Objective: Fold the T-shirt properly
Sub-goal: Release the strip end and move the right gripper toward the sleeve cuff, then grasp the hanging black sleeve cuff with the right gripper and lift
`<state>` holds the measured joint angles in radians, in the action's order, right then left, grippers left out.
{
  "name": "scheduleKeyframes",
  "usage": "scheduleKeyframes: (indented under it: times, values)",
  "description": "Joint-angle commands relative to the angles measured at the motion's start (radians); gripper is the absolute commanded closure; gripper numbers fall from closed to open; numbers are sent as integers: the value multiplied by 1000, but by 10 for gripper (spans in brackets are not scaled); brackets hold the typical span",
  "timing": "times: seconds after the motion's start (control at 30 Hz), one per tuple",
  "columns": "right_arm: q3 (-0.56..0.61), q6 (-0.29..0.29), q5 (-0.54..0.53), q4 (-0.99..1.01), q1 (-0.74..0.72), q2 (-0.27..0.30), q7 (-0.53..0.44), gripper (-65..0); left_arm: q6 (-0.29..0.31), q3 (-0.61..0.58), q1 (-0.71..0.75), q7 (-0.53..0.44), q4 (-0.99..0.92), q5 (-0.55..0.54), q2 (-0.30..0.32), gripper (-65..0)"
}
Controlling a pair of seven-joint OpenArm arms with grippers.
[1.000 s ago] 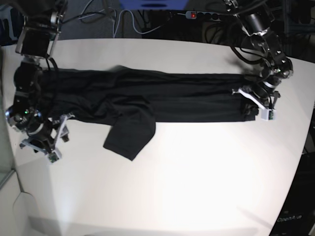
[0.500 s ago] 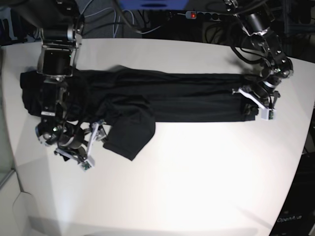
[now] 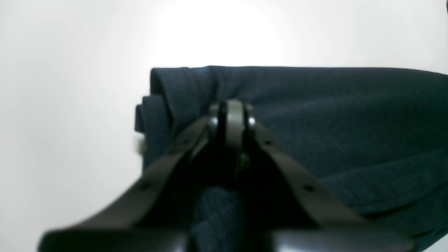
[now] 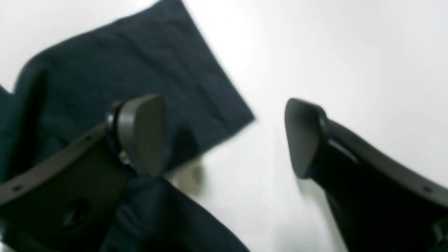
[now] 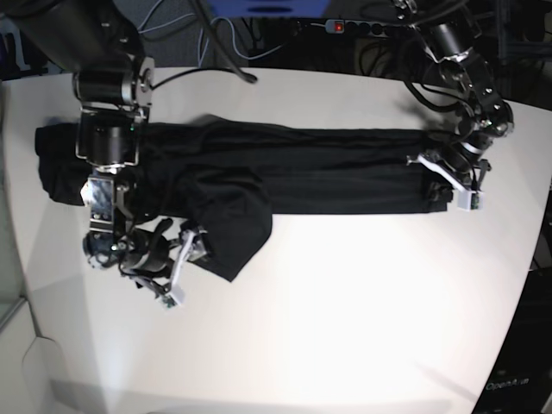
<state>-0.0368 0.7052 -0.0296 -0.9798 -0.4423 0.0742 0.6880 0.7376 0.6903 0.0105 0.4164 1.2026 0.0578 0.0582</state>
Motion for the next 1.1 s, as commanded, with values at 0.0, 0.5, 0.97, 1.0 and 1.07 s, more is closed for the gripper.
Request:
scheduleKeyframes:
  times: [0.0,0.5,0.97,1.0,1.07]
  values:
    - [1,-7,-10,-4,-31,-1,-26,-514,-39,-1,35,189,-23,152,-1,-26]
    - [-4,-7,-8,71,-33,9,-106,-509,-39,-1,36,189,-23,152,-1,-26]
    - [2,-7,-8,72,-22,6,-96,-4,-39,-1,36,189,-23,152,-1,-26]
    - [2,-7,-8,66,-22,6,-96,-4,-39,-1,36,189,-23,152,-1,-26]
    - [2,-7,-8,60,-22,6,-95,-4,-39,-1,36,189,-23,153,-1,-26]
